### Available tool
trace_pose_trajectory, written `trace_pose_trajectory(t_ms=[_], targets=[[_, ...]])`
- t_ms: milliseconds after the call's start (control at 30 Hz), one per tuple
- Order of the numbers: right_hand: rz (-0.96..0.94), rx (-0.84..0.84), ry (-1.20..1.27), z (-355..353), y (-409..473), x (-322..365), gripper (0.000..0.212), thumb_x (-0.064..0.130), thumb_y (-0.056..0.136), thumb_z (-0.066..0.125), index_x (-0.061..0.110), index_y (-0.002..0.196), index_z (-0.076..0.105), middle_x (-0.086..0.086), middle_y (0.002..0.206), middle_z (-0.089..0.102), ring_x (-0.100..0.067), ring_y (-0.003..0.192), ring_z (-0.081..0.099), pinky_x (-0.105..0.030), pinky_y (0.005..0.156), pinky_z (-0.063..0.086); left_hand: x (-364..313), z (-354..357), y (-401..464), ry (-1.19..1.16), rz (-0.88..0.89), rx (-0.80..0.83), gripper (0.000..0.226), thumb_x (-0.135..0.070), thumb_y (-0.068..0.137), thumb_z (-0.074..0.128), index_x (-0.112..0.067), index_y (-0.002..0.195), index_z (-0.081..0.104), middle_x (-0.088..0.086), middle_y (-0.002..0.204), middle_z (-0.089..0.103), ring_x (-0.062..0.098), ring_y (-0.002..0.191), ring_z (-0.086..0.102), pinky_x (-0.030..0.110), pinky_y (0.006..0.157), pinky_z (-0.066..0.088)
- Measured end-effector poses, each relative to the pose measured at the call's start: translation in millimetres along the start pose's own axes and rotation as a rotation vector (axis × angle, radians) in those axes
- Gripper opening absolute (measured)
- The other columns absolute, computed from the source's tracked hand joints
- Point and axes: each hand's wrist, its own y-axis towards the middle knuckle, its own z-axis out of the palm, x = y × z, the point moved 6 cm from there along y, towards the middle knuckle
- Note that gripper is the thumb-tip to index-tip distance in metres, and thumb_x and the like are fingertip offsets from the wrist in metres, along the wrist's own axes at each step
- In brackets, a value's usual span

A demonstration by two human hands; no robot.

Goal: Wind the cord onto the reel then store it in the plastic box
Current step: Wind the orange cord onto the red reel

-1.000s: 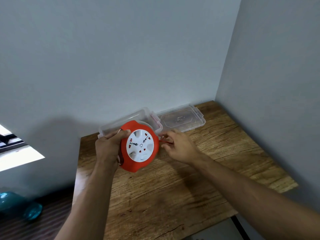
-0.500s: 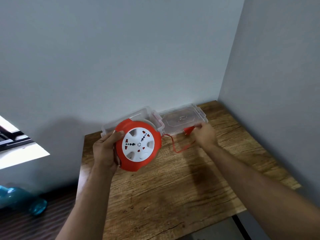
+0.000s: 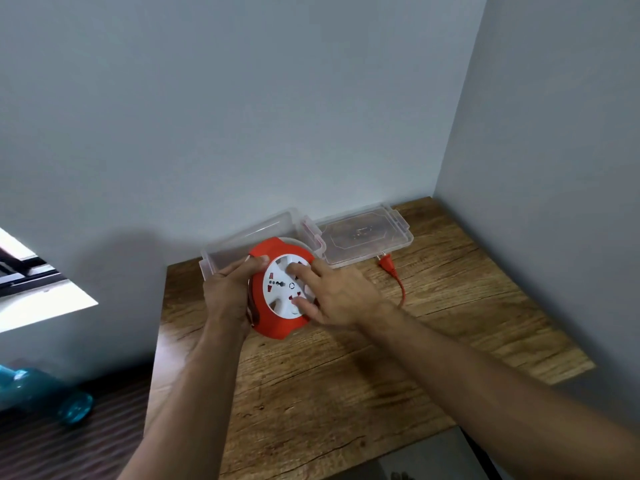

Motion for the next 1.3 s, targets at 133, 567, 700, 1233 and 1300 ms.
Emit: trace_pose_trajectory(t_ms=[133,567,700,1233,1300], targets=[[0.101,-0.003,0.034,8.4,-1.9,10.7,0.065,0.059,0.096,0.041,0.032,0.150,0.016,-0.010,0.137,0.056,-0.032,0.100,0.067,-0.046,0.076,0.058,-2.7,0.8,-1.9,0.001,0.005,-0.032,0.015,-0.010,0.075,0.084,-0.014,0.087,0.075,-0.007,0.062,0.077,0.013,0.054,0.074,0.029,0.059,0.063],[0.381,0.033,0.473,7.2,6.6,19.6,0.069,0.041,0.090,0.068,0.033,0.148,0.032,-0.013,0.129,0.064,-0.036,0.117,0.058,-0.044,0.092,0.052,-0.7,3.3,-11.1,0.034,0.109,-0.019,0.014,-0.008,0.079,0.083,-0.013,0.091,0.081,0.004,0.085,0.082,0.020,0.073,0.079,0.030,0.060,0.063],[0.451,-0.021,0.494,10.7,7.3,8.3,0.064,0.045,0.079,0.075,0.034,0.130,0.037,-0.008,0.110,0.071,-0.033,0.100,0.066,-0.040,0.077,0.058,-6.2,9.5,-13.8,0.088,0.179,0.012,0.006,-0.006,0.078,0.082,-0.006,0.079,0.076,0.022,0.095,0.073,0.027,0.080,0.075,0.039,0.071,0.064],[0.332,-0.110,0.303,-13.4,-13.1,2.8,0.040,0.028,0.093,0.064,0.025,0.129,0.047,-0.009,0.119,0.062,-0.029,0.078,0.069,-0.042,0.066,0.060,3.9,5.2,-6.3,-0.041,0.023,0.052,0.009,-0.003,0.080,0.078,-0.011,0.081,0.078,0.003,0.072,0.080,0.021,0.064,0.076,0.033,0.059,0.064],[-0.113,-0.035,-0.016,-11.2,-14.8,9.3,0.055,0.026,0.089,0.071,0.031,0.138,0.048,-0.015,0.139,0.048,-0.035,0.090,0.068,-0.043,0.063,0.060,3.5,4.2,-1.9,-0.015,-0.022,0.080,0.007,-0.003,0.080,0.078,-0.009,0.084,0.077,0.006,0.071,0.080,0.022,0.060,0.076,0.034,0.056,0.063]])
